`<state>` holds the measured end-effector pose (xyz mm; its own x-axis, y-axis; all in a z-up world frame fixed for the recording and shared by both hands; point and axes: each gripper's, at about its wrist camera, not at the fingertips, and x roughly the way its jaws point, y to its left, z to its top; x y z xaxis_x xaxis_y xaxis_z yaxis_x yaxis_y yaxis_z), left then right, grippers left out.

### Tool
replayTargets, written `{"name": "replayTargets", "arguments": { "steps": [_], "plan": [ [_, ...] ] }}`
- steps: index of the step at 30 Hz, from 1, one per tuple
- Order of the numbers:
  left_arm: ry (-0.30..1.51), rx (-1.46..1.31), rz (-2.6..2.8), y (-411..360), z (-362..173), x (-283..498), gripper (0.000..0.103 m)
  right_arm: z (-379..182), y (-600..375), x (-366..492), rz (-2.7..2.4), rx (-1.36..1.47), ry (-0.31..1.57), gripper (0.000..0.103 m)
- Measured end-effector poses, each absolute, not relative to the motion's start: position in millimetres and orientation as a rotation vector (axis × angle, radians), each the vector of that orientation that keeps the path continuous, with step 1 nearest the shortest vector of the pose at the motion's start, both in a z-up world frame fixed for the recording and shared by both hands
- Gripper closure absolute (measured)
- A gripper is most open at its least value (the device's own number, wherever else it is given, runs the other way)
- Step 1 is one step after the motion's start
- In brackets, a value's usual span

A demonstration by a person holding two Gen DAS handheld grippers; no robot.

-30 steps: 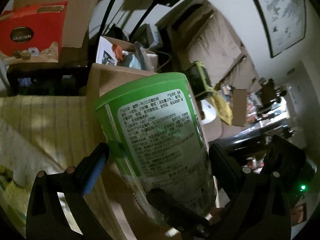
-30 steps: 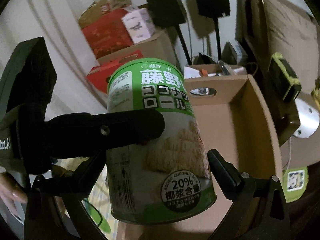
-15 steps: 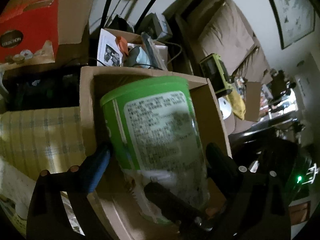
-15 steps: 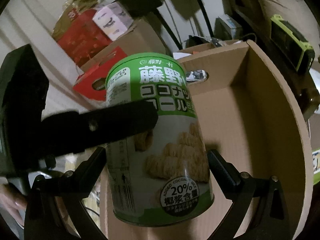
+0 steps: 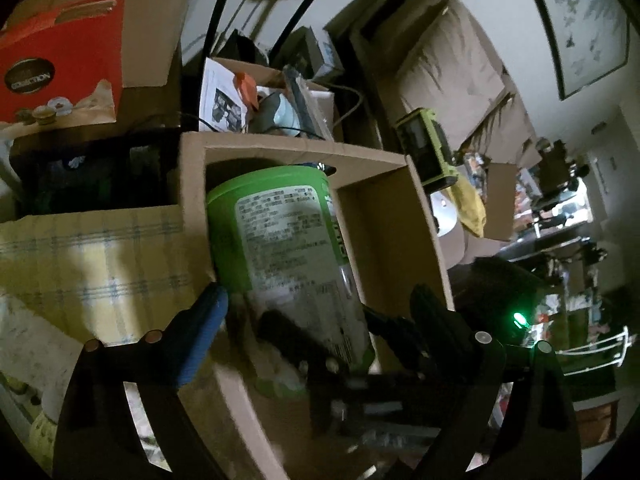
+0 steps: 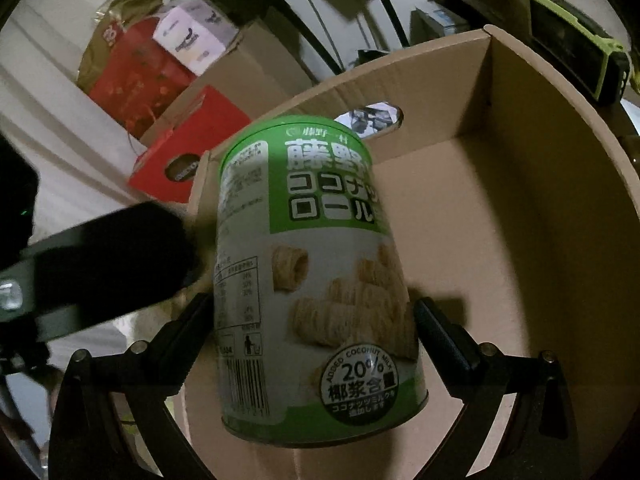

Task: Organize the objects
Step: 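Lower the can into the cardboard box and open the right gripper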

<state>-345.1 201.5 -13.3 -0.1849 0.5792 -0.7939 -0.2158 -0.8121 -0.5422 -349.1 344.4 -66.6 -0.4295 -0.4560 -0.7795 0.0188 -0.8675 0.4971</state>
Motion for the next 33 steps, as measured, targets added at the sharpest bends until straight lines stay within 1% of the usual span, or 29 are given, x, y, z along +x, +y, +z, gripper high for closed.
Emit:
{"name": "replayTargets", "arguments": {
  "steps": [6, 11, 17, 19, 25, 27, 33],
  "plan": [
    [-0.434, -1.525, 2.062, 174.7, 6.4, -329.0, 0.01, -65.3, 341.0, -353.9, -2.345, 1.511, -0.64, 0.003],
    [-0.443, -1.518, 2.082, 159.0, 7.4, -316.1, 0.01, -60.7, 336.2, -354.1, -2.329, 1.569, -0.621, 0.003],
    [-0.468, -1.506, 2.078, 142.0, 4.1, -293.5, 0.01, -53.7, 339.9, -352.6, -2.413, 1.453, -0.605, 0.004],
    [-0.468, -1.502, 2.083, 136.2, 2.1, -284.0, 0.01, -46.7, 344.5, -349.8, -2.472, 1.394, -0.592, 0.002],
    [-0.44, -1.479, 2.147, 112.5, 1.7, -251.1, 0.009, -23.7, 363.6, -330.6, -2.505, 1.318, -0.665, 0.002],
    [-0.429, -1.47, 2.175, 104.9, 2.7, -239.8, 0.007, -14.2, 362.9, -320.6, -2.547, 1.309, -0.614, 0.002],
    [-0.379, -1.445, 2.255, 89.5, 11.9, -217.5, 0.006, 7.6, 350.1, -284.6, -2.628, 1.271, -0.428, 0.001]
  ]
}}
